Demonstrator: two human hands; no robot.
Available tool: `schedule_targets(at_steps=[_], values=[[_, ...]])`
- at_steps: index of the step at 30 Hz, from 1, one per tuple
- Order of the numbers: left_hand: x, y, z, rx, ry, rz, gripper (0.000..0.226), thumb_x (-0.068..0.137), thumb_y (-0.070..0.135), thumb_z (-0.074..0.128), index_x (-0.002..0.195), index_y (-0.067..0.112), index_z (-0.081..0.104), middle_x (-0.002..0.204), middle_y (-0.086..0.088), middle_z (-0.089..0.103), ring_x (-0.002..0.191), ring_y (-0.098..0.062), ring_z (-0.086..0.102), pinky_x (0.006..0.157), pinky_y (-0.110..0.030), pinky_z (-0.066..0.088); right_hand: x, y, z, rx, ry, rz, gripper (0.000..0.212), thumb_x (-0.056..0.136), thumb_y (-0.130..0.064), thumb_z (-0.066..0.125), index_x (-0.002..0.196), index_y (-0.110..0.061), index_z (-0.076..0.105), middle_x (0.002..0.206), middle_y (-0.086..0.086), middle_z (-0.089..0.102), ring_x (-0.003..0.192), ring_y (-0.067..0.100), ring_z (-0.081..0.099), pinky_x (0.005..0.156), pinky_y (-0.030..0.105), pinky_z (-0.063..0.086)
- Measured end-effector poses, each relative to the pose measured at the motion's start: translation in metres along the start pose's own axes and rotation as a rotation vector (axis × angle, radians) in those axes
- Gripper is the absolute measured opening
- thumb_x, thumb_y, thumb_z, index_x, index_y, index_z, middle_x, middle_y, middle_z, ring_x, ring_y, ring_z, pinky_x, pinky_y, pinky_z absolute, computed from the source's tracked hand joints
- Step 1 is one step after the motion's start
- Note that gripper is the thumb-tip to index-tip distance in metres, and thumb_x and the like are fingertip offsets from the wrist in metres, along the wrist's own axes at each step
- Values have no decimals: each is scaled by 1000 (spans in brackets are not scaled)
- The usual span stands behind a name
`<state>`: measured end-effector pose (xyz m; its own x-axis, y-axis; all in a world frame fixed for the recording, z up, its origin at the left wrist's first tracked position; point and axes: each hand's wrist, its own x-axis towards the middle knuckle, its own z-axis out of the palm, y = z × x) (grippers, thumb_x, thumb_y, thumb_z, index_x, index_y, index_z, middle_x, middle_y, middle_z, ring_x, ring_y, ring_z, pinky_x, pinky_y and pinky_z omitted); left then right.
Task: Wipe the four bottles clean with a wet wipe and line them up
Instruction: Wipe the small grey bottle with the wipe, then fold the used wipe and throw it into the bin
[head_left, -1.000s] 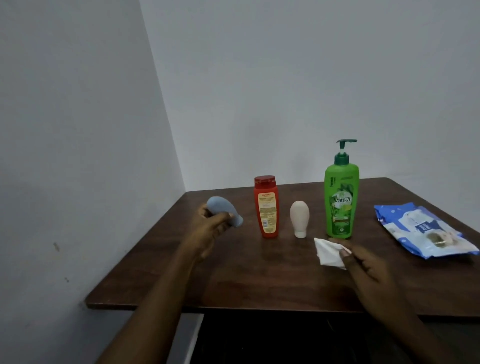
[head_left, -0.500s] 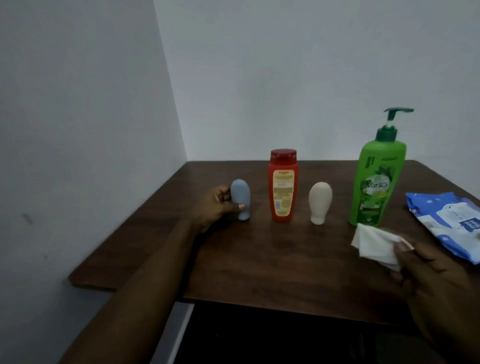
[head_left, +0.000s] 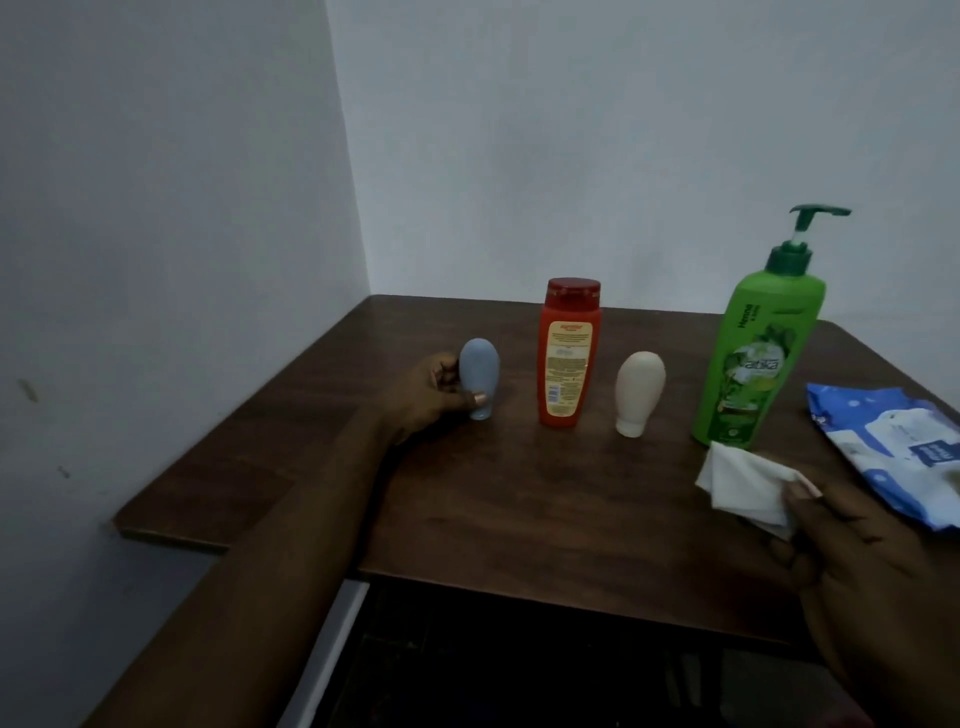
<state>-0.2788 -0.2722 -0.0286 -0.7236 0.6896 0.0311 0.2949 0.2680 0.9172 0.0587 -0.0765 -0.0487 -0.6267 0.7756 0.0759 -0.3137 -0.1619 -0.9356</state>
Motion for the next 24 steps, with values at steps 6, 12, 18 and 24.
schedule_targets(at_steps=[6,12,18,24], values=[[-5,-8,-3,43,-17,-40,83,67,30,96,140,22,59,130,5,71,119,-13,67,104,-37,54,7,1,-5,-5,55,-51,29,81,-31,64,103,-15,72,100,6,78,92,28,75,76,45,62],[-40,29,23,76,709,197,35,103,40,63,99,7,55,85,-12,58,81,-34,60,66,-23,44,4,-1,-9,25,156,-36,18,100,-13,53,111,-10,68,98,21,75,86,40,68,67,52,57],[-92,109,121,192,451,521,22,104,37,56,93,19,63,88,2,63,85,-15,62,70,-30,49,9,-15,-14,-28,66,-52,18,99,-15,57,112,-13,70,101,10,76,87,21,71,66,35,56],[-99,121,206,-129,-170,282,31,96,43,70,115,21,77,111,4,79,104,-7,73,98,-36,58,7,-30,-7,-109,-76,-76,25,91,-7,65,116,-7,65,105,12,77,97,27,74,81,39,60]])
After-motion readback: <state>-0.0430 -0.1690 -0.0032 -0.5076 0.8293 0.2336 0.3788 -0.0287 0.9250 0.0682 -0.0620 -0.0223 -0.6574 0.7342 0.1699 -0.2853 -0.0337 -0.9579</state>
